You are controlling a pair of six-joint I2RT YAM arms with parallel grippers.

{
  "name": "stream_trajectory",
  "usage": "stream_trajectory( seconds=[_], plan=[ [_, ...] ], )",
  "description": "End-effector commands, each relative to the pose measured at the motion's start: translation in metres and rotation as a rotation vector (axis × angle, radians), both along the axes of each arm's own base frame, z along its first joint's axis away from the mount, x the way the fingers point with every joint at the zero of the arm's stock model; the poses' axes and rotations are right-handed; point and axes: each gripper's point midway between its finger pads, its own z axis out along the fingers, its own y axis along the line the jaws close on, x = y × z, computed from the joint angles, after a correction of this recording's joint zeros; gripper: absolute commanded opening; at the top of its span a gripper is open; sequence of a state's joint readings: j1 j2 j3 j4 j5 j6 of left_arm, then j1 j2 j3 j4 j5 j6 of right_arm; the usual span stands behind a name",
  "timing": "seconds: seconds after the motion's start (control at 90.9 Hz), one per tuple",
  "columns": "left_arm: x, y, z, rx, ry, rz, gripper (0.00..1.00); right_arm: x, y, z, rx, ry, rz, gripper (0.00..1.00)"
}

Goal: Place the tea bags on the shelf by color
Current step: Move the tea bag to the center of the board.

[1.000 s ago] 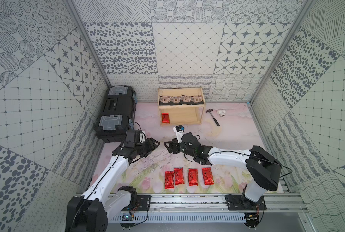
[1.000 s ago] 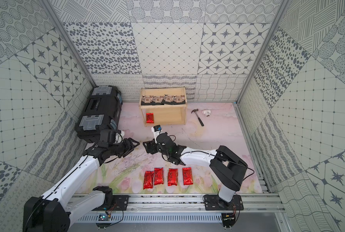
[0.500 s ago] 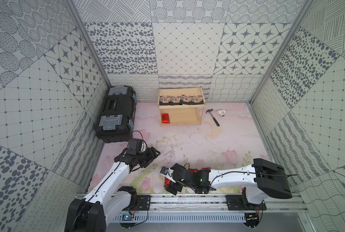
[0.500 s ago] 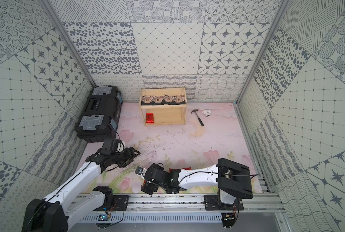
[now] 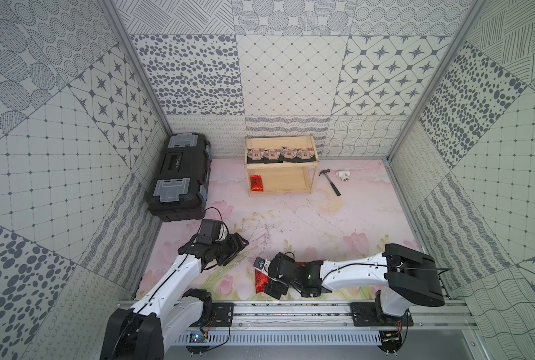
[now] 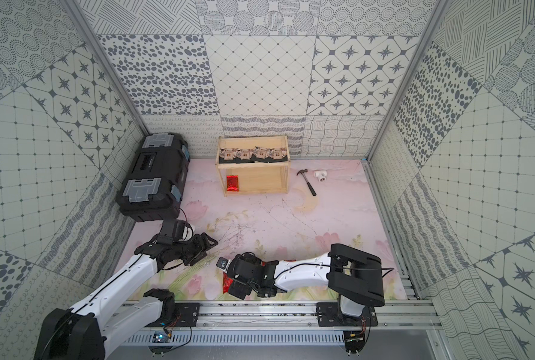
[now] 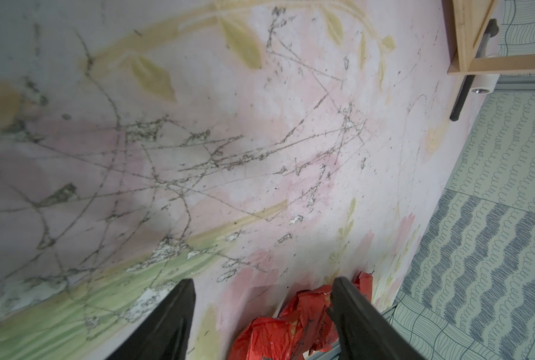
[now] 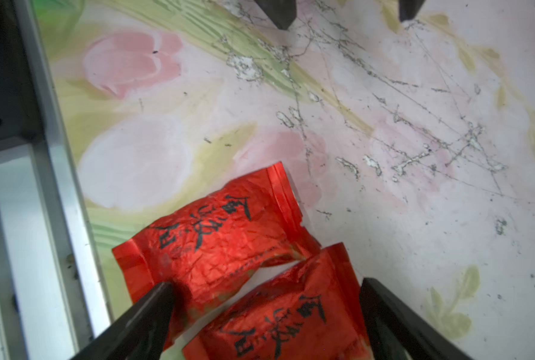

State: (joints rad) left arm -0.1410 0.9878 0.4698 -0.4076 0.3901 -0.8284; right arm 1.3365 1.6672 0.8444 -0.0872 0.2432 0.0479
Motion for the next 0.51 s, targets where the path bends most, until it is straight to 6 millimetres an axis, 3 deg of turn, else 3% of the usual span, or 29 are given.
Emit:
stream_trajectory(
  seconds=[0.0, 0.374, 0.495],
  plan=[
    [0.002, -0.003, 0.004, -0.023, -0.027, 0.002, 0.74, 0.020, 0.010, 0.007, 0.050, 0.008, -0.032, 0.98],
    [0.005, 0.000, 0.001, -0.014, -0.050, 0.016, 0.74, 0.080, 0.024, 0.006, 0.114, 0.033, -0.100, 0.97],
    [0.015, 0.006, -0.001, 0.031, -0.093, 0.025, 0.73, 0.096, 0.024, 0.016, 0.163, 0.046, -0.122, 0.96]
  ],
)
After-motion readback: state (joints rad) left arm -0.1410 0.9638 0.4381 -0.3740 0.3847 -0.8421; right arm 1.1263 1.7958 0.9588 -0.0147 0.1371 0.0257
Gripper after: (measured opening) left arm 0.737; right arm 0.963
